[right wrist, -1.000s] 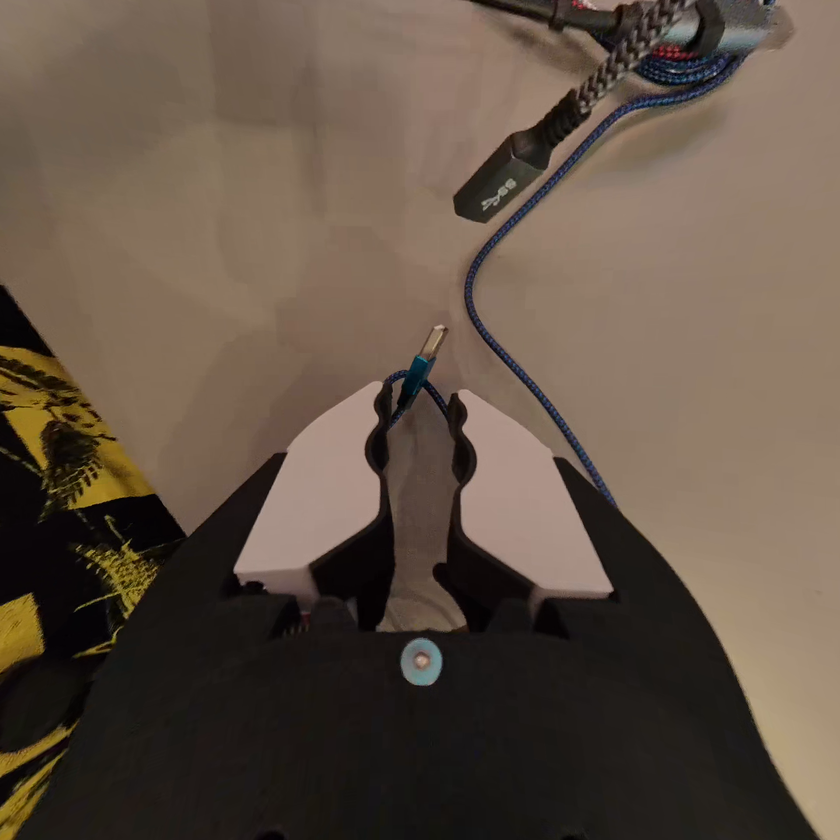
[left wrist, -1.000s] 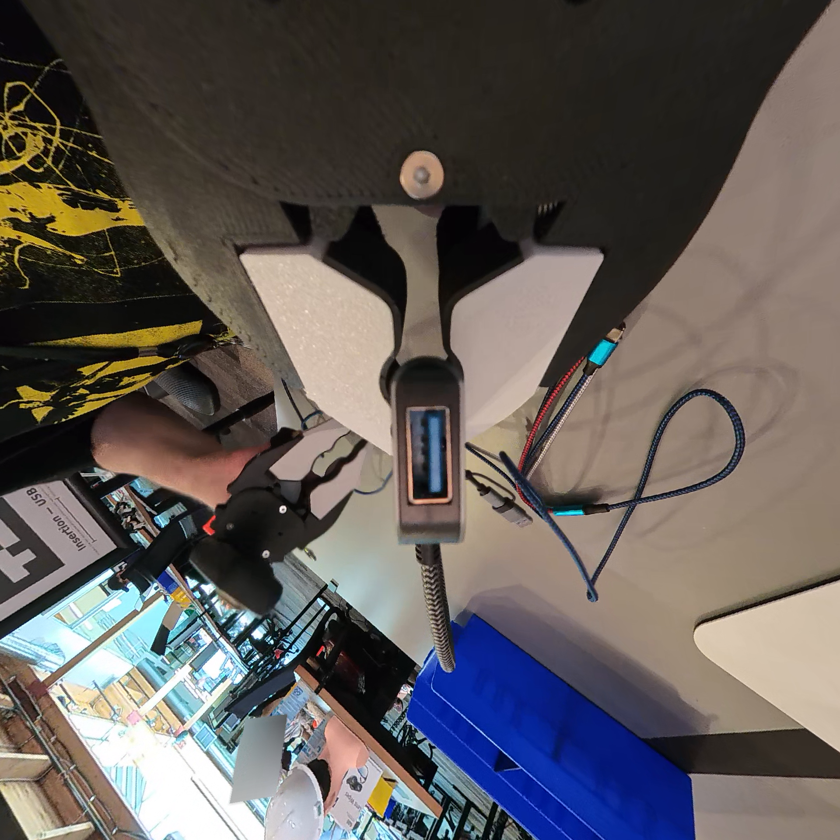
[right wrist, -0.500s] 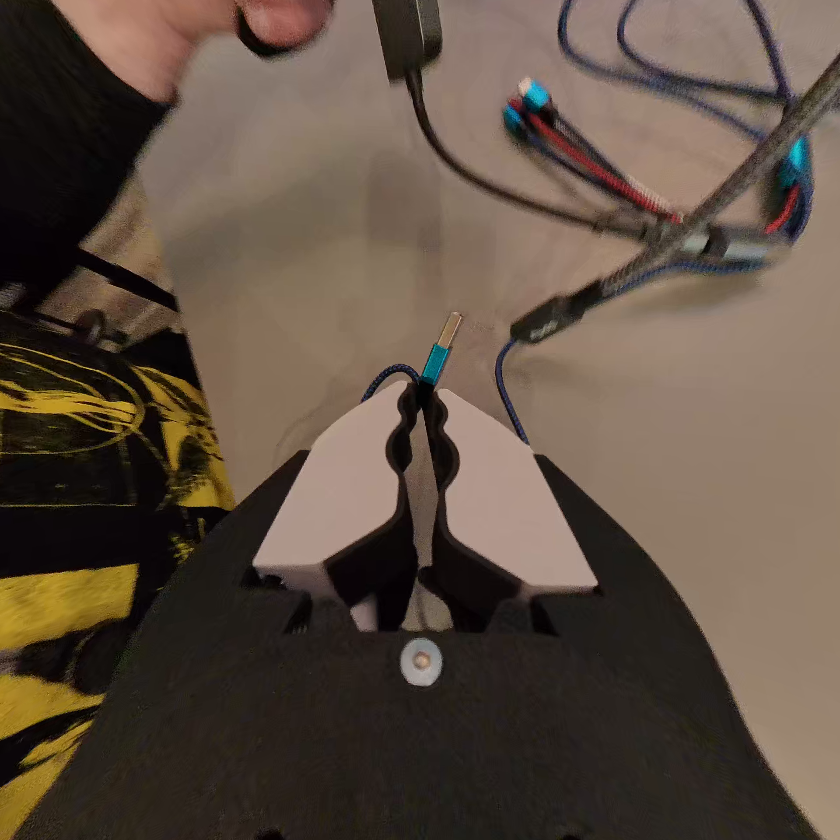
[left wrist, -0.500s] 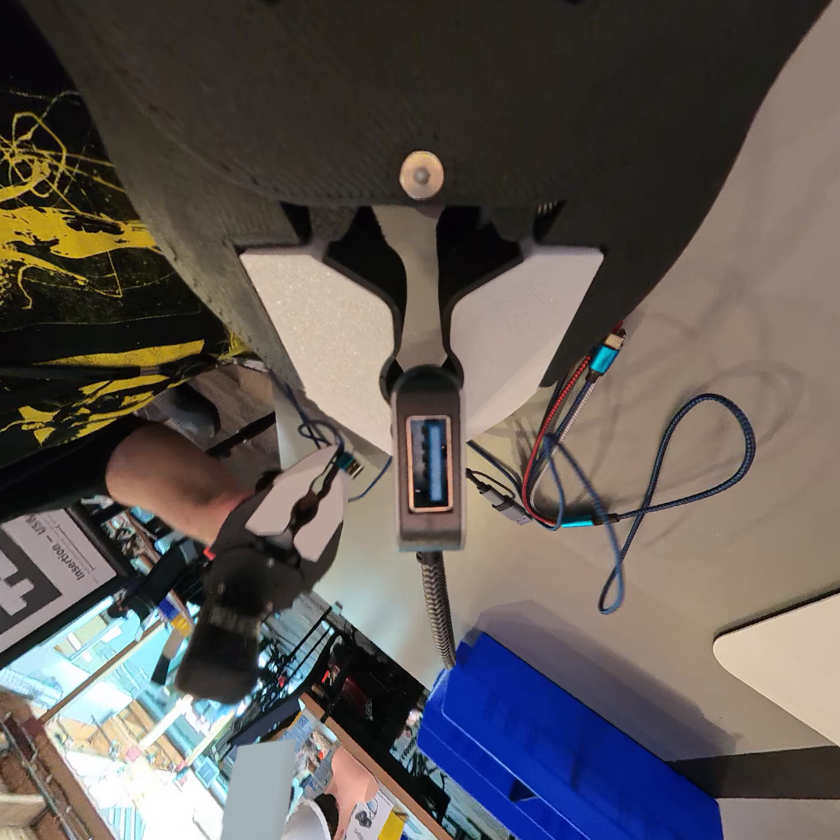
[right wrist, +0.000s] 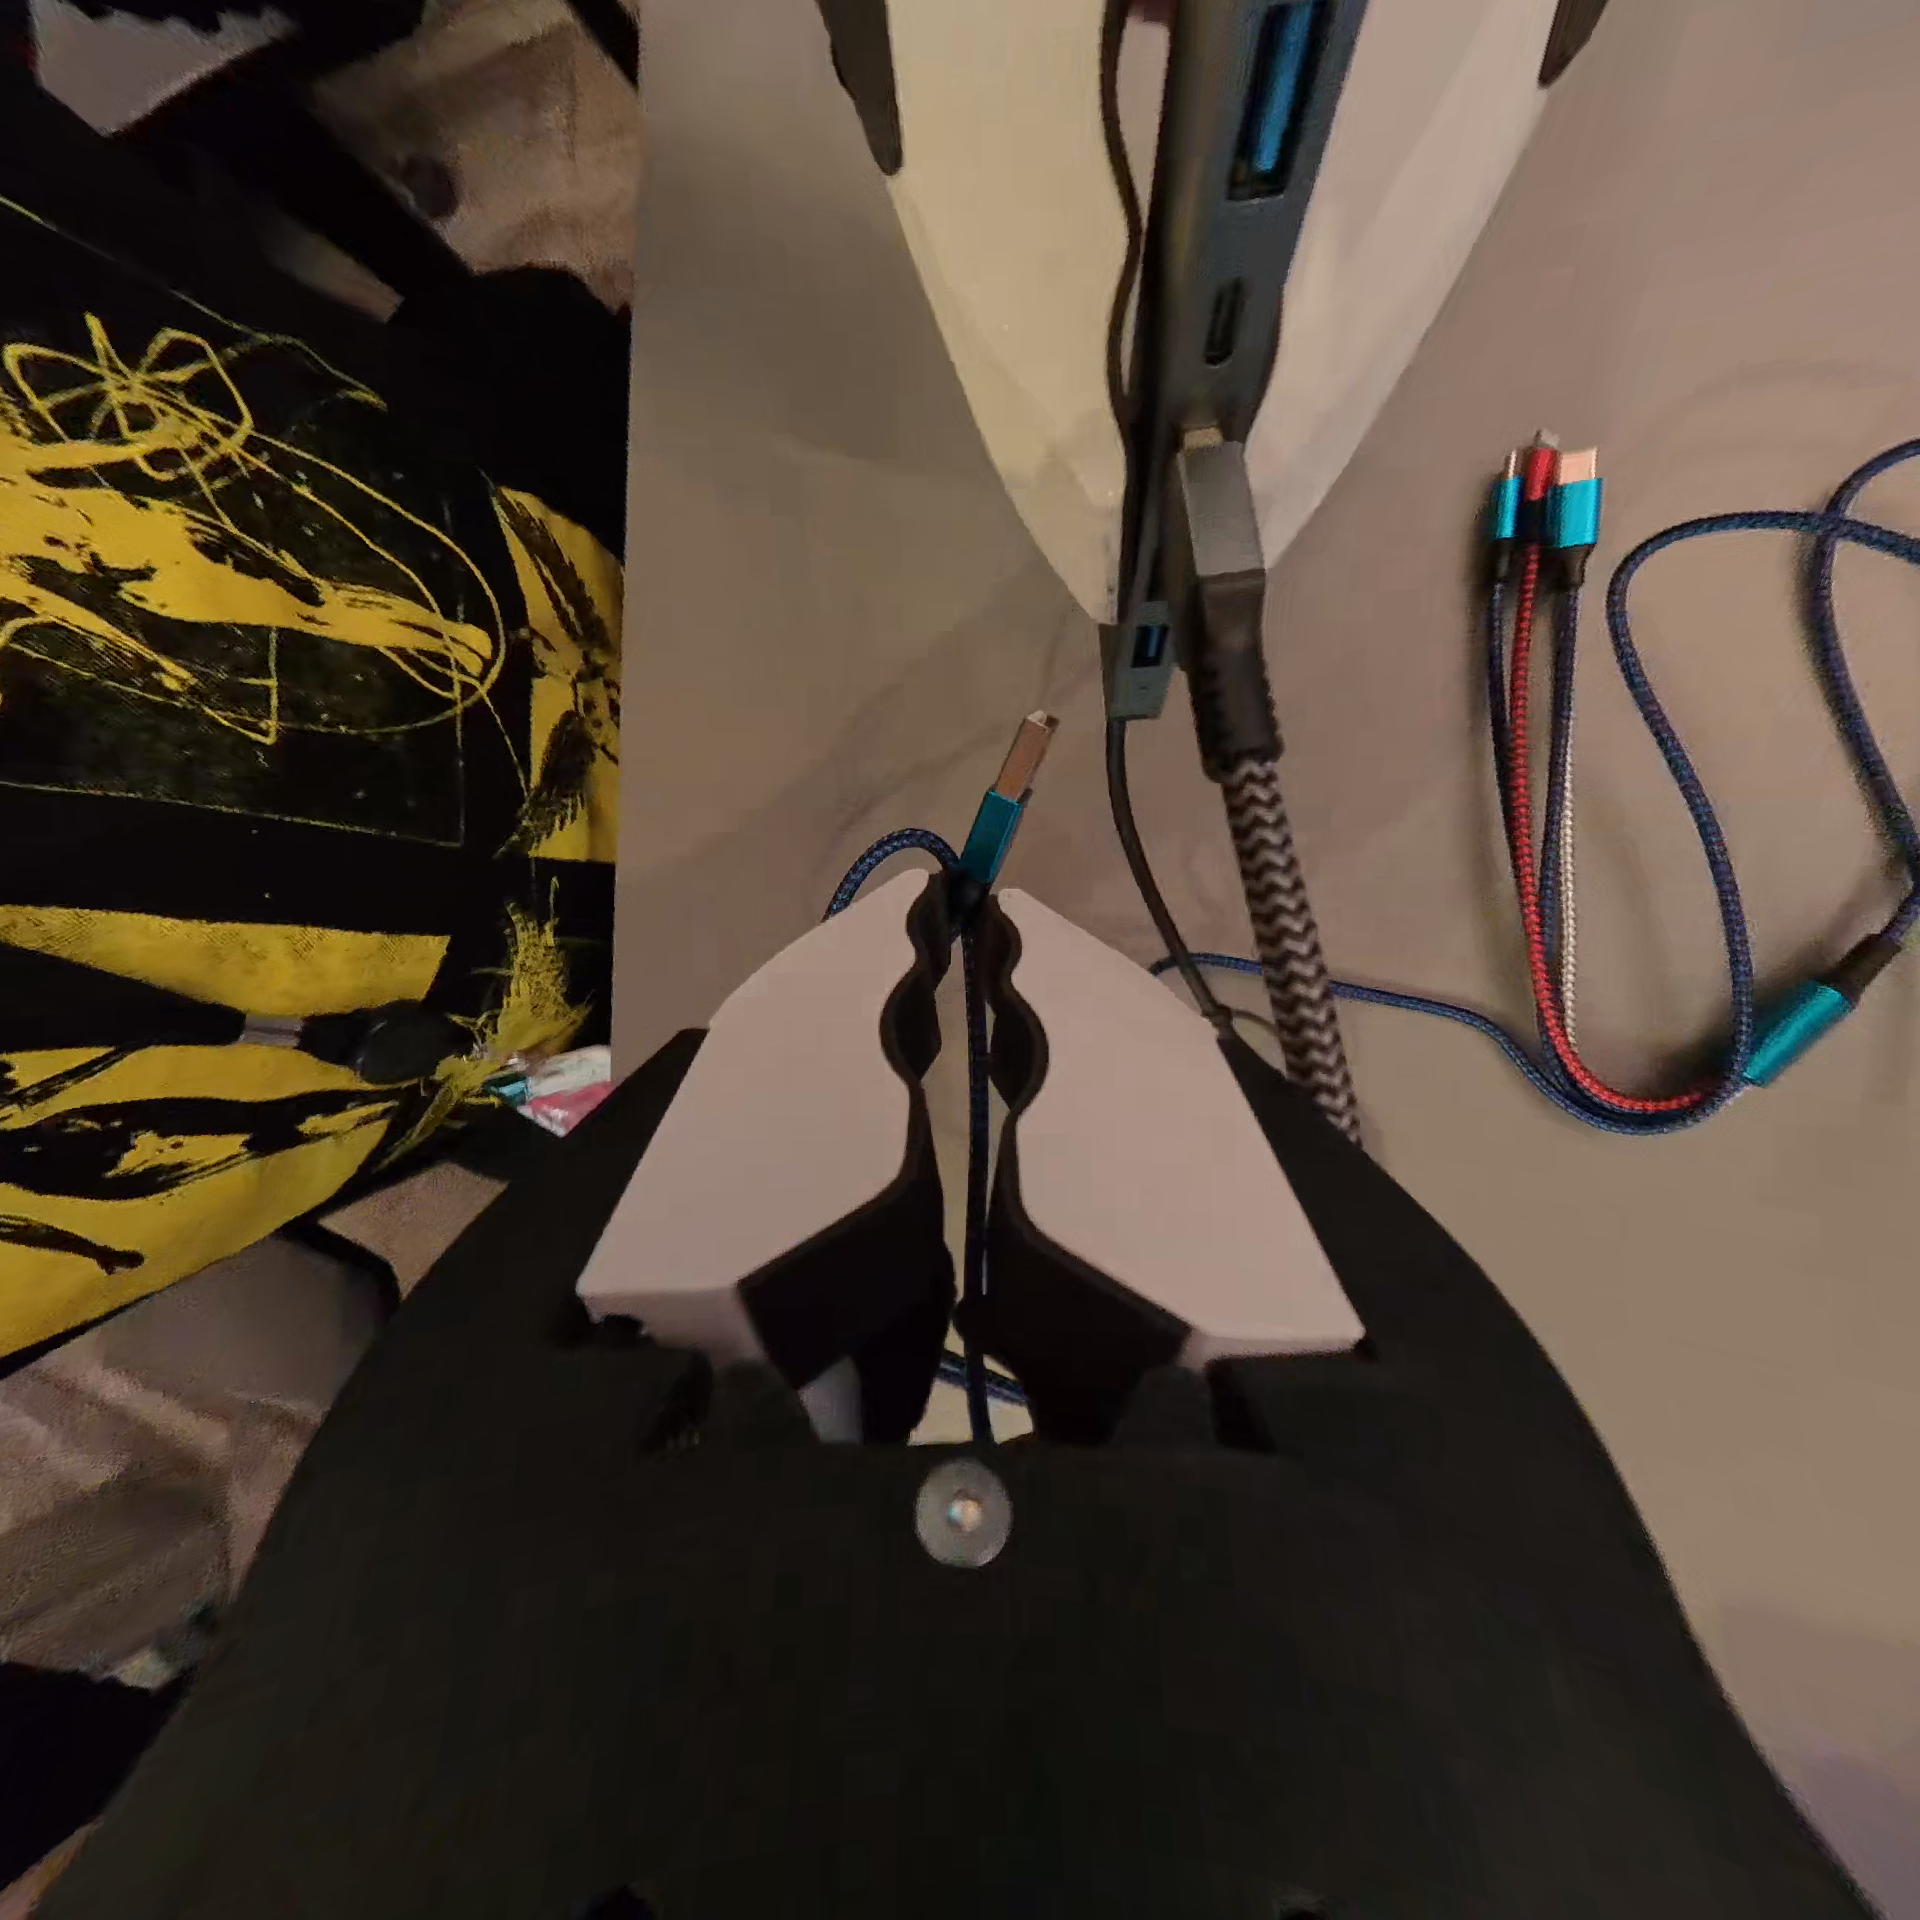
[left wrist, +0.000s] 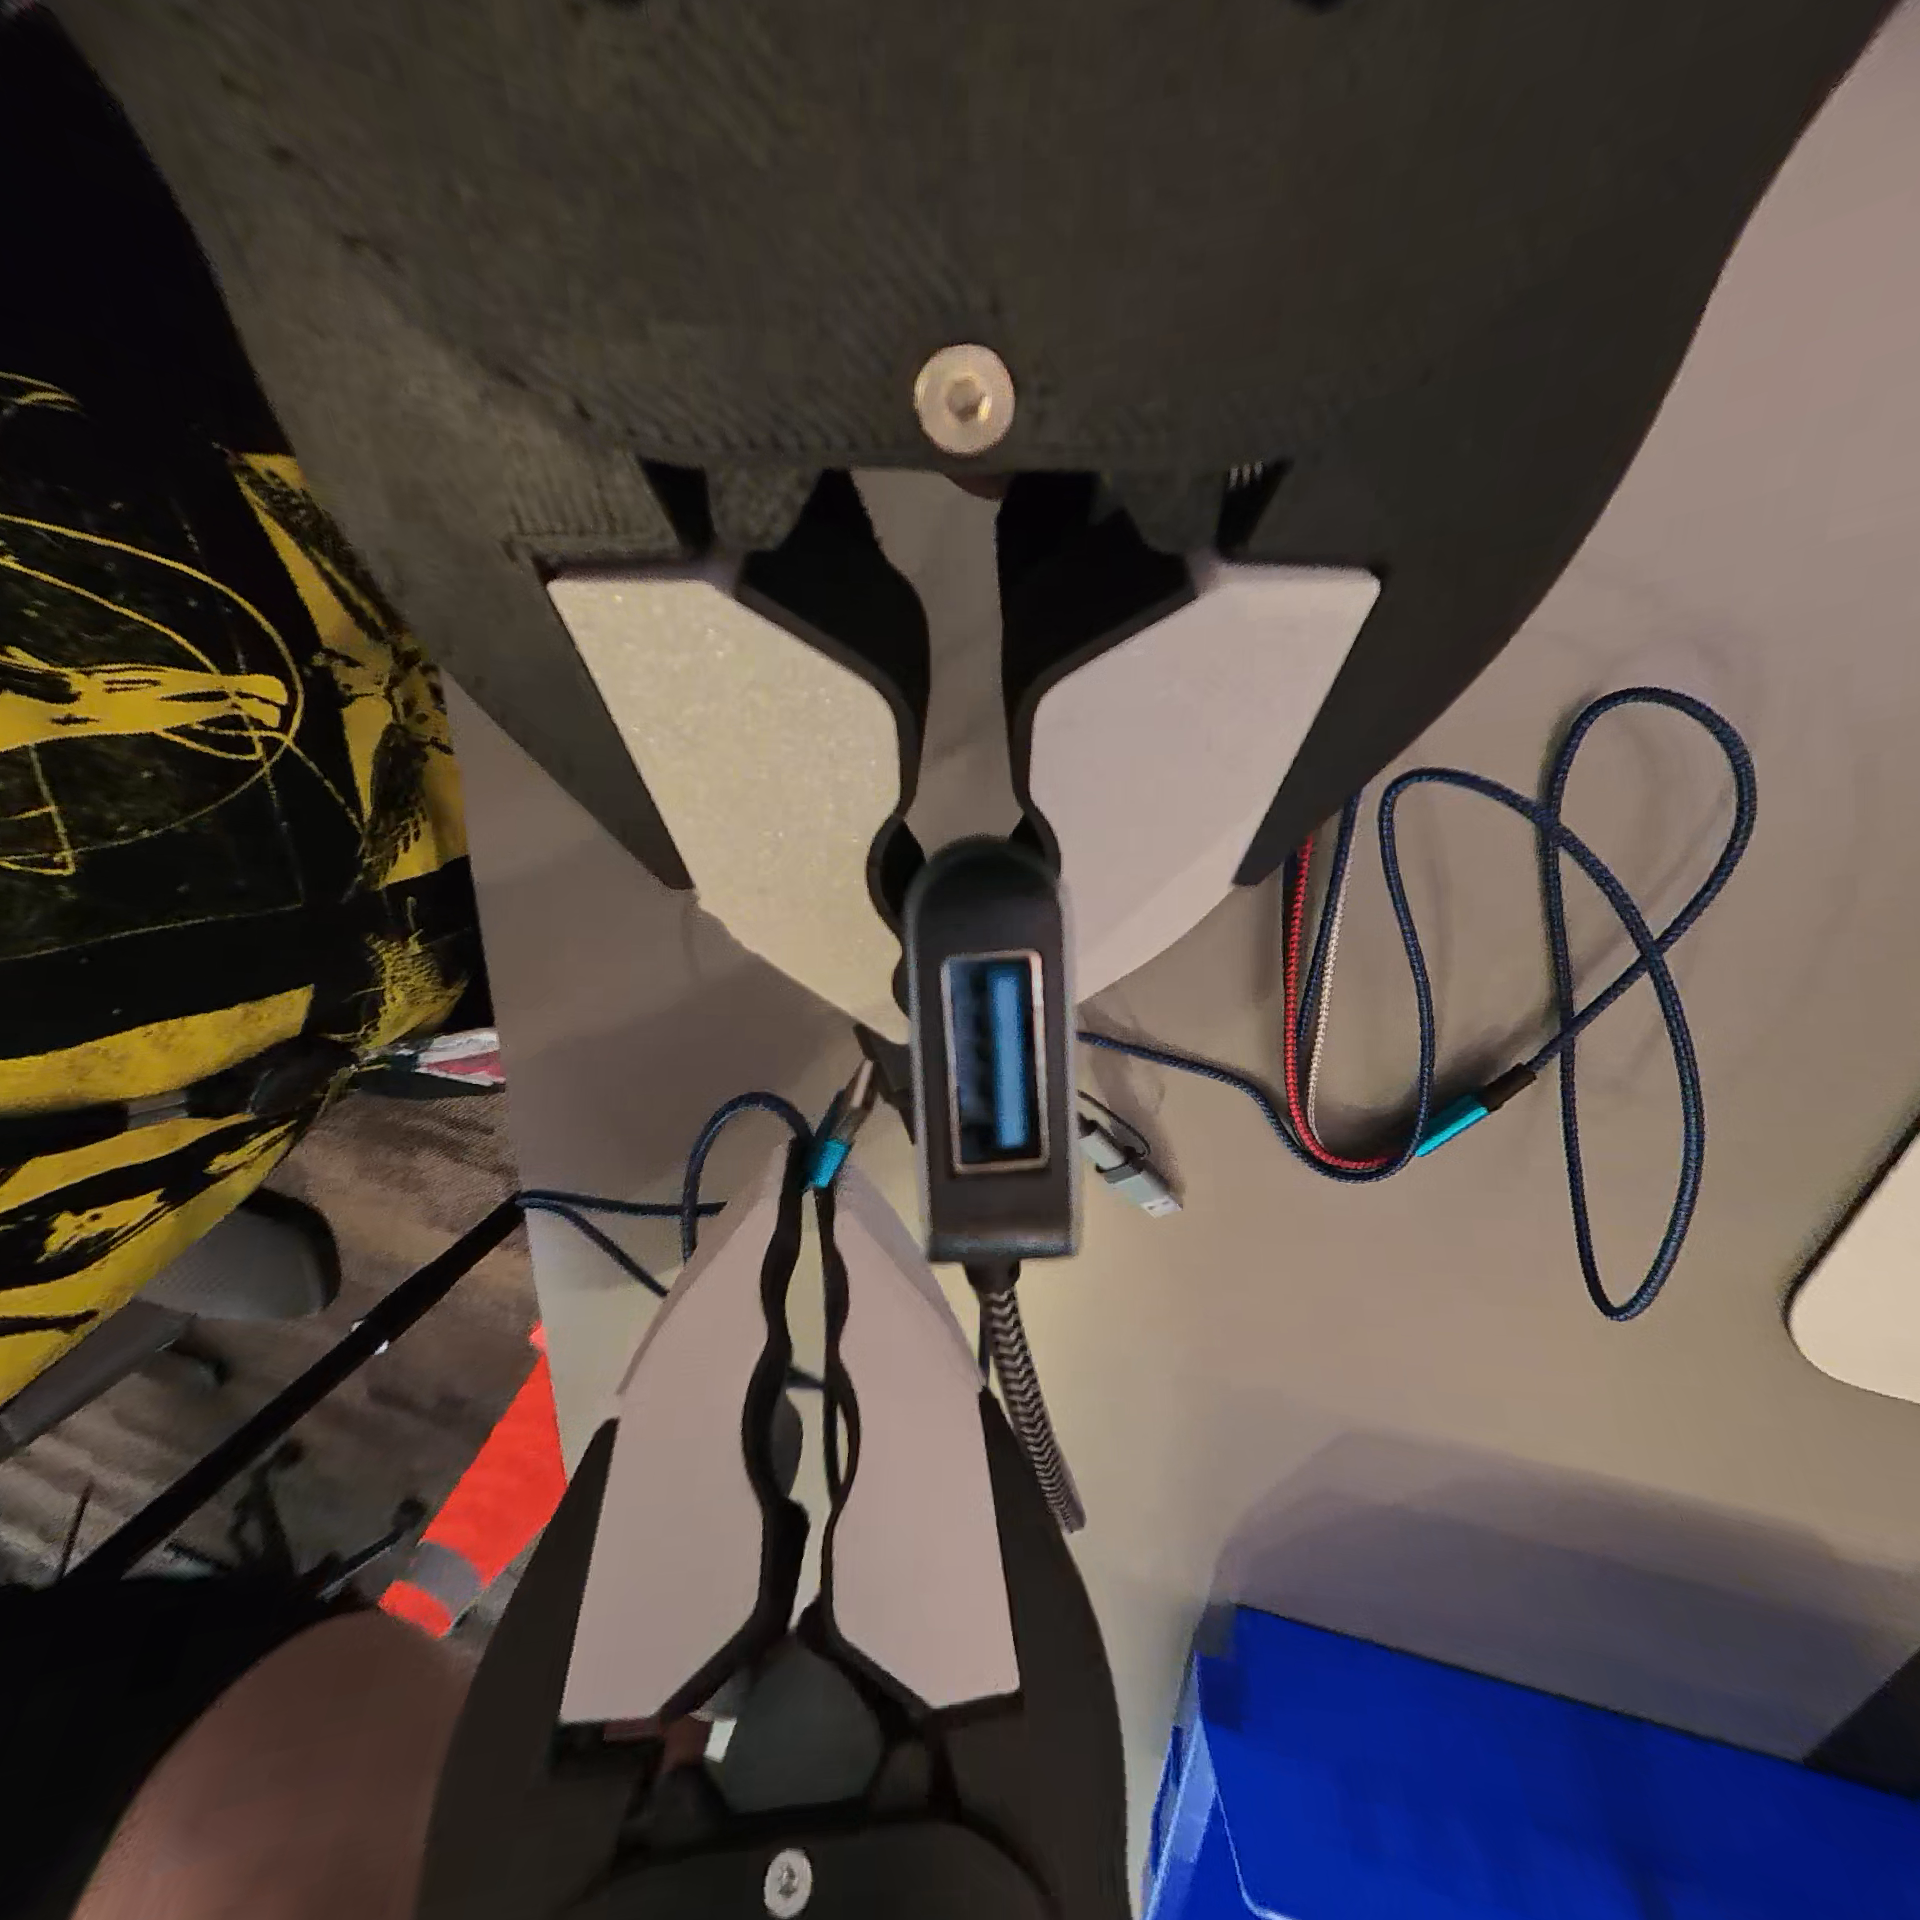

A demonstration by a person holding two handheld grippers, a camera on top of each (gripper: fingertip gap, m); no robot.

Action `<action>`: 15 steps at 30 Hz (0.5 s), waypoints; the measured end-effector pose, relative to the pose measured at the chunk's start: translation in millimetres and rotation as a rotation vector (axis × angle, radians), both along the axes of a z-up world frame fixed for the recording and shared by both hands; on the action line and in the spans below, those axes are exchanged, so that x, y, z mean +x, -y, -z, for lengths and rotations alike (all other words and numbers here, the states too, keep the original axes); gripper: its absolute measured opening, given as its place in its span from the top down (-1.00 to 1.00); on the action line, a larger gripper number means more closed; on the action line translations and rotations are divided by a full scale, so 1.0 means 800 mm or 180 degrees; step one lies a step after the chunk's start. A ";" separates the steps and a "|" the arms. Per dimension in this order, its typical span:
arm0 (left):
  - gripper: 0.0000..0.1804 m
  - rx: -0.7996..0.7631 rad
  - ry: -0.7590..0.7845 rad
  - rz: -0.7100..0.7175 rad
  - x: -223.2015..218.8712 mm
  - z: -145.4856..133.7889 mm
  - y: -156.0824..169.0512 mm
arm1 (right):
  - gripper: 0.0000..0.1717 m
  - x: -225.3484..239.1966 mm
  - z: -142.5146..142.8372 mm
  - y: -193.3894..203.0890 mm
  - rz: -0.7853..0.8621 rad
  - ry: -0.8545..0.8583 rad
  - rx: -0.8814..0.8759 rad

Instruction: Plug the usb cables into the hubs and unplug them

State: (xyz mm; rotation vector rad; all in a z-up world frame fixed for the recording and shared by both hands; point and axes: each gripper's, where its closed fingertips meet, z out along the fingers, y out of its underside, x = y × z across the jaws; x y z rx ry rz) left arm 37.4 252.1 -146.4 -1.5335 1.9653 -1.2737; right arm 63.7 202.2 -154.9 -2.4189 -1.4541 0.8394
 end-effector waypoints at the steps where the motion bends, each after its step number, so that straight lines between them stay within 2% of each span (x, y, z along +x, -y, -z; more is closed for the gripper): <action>1: 0.88 0.0049 -0.0019 -0.0009 0.000 0.001 -0.002 | 0.94 0.001 -0.001 0.004 -0.0114 0.0035 -0.0014; 5: 0.88 0.0066 -0.0025 -0.0015 0.002 -0.001 -0.007 | 0.95 -0.003 -0.043 0.009 -0.0321 -0.0203 0.0120; 8: 0.88 0.0084 -0.0028 0.0081 0.004 -0.002 -0.004 | 0.95 0.004 -0.070 -0.010 -0.0263 -0.0248 0.0246; 12: 0.88 0.0336 -0.0057 0.0220 0.007 -0.003 0.001 | 0.95 0.010 -0.080 -0.026 -0.0450 -0.0231 0.0164; 15: 0.88 0.0519 -0.0121 0.0304 0.009 -0.002 0.004 | 0.95 0.010 -0.073 -0.028 -0.0640 -0.0169 0.0012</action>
